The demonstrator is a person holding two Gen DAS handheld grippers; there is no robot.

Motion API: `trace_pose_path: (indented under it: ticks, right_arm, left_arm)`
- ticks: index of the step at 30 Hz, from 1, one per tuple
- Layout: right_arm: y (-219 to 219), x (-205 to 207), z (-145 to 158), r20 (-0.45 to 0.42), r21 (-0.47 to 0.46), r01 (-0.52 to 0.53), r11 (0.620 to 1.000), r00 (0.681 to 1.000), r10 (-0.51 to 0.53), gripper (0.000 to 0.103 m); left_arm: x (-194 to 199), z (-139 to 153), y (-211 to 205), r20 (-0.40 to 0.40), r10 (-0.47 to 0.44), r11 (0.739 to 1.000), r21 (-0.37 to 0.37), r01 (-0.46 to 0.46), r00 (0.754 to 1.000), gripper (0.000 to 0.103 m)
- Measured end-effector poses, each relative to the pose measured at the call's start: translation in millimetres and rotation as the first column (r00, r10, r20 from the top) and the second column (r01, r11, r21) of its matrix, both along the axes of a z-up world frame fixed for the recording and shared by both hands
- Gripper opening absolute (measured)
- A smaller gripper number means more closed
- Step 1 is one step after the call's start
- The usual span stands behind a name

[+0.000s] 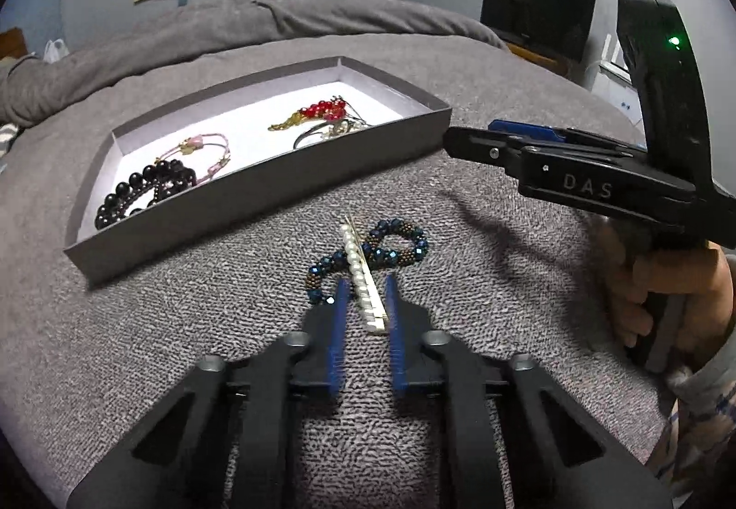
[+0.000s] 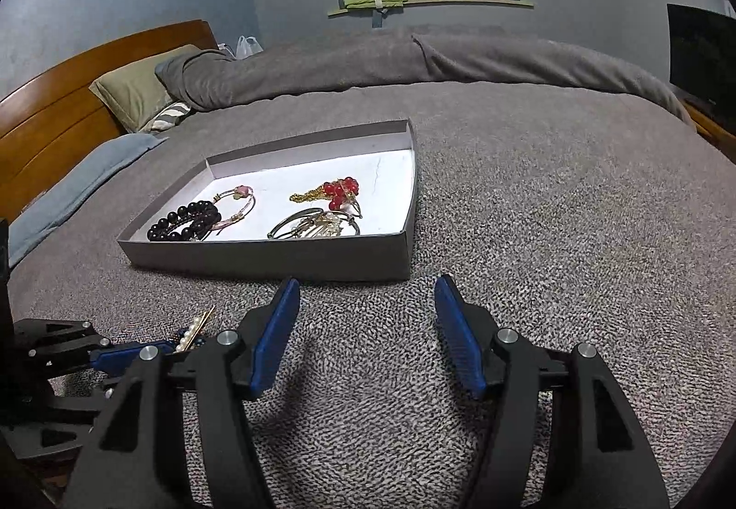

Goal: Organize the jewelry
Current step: 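Grasp the pearl hair pin with the left tool, then lift the pearl hair pin with the left tool while the right tool grasps the blue bead bracelet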

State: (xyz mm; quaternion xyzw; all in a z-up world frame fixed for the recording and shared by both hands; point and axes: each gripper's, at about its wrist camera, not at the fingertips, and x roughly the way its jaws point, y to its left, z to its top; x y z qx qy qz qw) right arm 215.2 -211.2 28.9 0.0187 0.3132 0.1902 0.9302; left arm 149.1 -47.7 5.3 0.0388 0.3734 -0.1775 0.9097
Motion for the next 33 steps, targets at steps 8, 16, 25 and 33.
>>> trace_pose_path:
  ticks: [8, 16, 25, 33]
  right_arm:
    - [14, -7, 2, 0.0, -0.03, -0.07, 0.997, 0.998, 0.07, 0.061]
    - [51, -23, 3, -0.007, -0.098, -0.218, 0.971, 0.976, 0.218, 0.06]
    - [85, -33, -9, -0.058, -0.202, -0.325, 0.924, 0.946, 0.32, 0.046]
    - [92, -29, -19, -0.119, -0.211, -0.373, 0.904, 0.927, 0.355, 0.026]
  left_arm:
    - [-12, 15, 26, 0.054, 0.032, 0.999, -0.037, -0.03, 0.998, 0.009]
    - [-7, 16, 72, 0.03, 0.145, 0.989, -0.026, -0.144, 0.989, 0.009]
    - [-6, -5, 88, -0.026, 0.183, 0.983, -0.026, -0.184, 0.983, 0.009]
    - [0, -9, 91, -0.042, 0.185, 0.982, -0.036, -0.186, 0.982, 0.011]
